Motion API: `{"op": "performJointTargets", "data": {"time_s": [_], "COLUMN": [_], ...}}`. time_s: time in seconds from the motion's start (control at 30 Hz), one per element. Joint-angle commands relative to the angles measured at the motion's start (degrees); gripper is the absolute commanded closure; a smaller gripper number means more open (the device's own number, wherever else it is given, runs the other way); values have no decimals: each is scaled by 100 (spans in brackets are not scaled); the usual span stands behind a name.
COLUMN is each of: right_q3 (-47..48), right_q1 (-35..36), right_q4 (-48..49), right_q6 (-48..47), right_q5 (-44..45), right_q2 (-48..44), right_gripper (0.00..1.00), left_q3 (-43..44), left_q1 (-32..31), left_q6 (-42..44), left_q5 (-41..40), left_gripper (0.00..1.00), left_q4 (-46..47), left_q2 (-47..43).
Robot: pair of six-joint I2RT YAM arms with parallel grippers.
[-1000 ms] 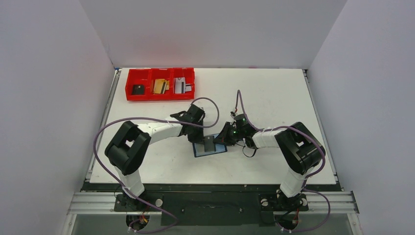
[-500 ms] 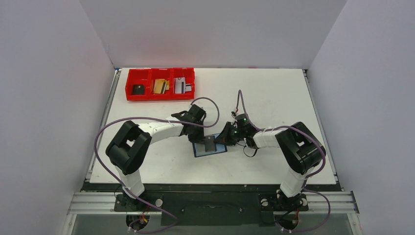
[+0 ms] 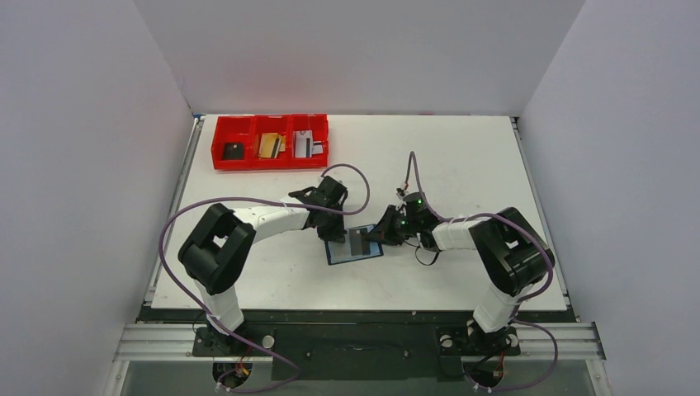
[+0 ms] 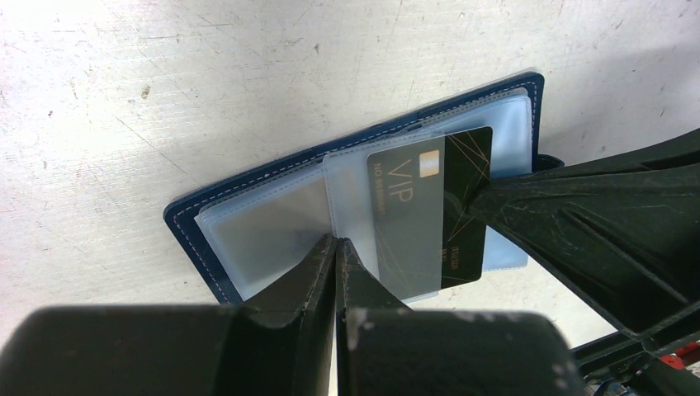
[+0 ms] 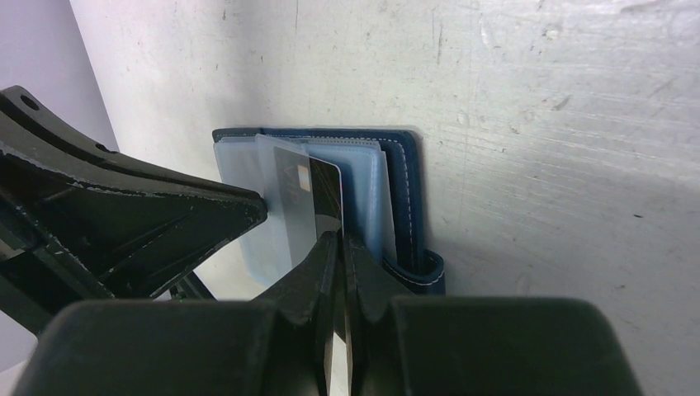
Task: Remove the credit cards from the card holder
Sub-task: Remove the credit card from the card holder.
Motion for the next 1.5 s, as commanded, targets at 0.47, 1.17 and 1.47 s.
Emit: {"op": "performJointTargets", "data": {"time_s": [0.47,1.17,1.47], "right_q3": [-299,-56,194], "right_q1": [-394,-601,-627], "right_q4": [-479,-653,-508], "right_q6": [-389,-155,369], "right_q5": [230,-282,-577], "right_q2": [-547,-1183,-1509], "right_gripper": [100,100,100], "left_q3": [-226,1111,253], "left_q1": [26,237,1016], "left_q6": [100,365,67], "left_q5": [-556,114,2110], "left_gripper": [100,80,60], "left_q4": [-418,-965,467], "left_q2": [243,-658,-1298]}}
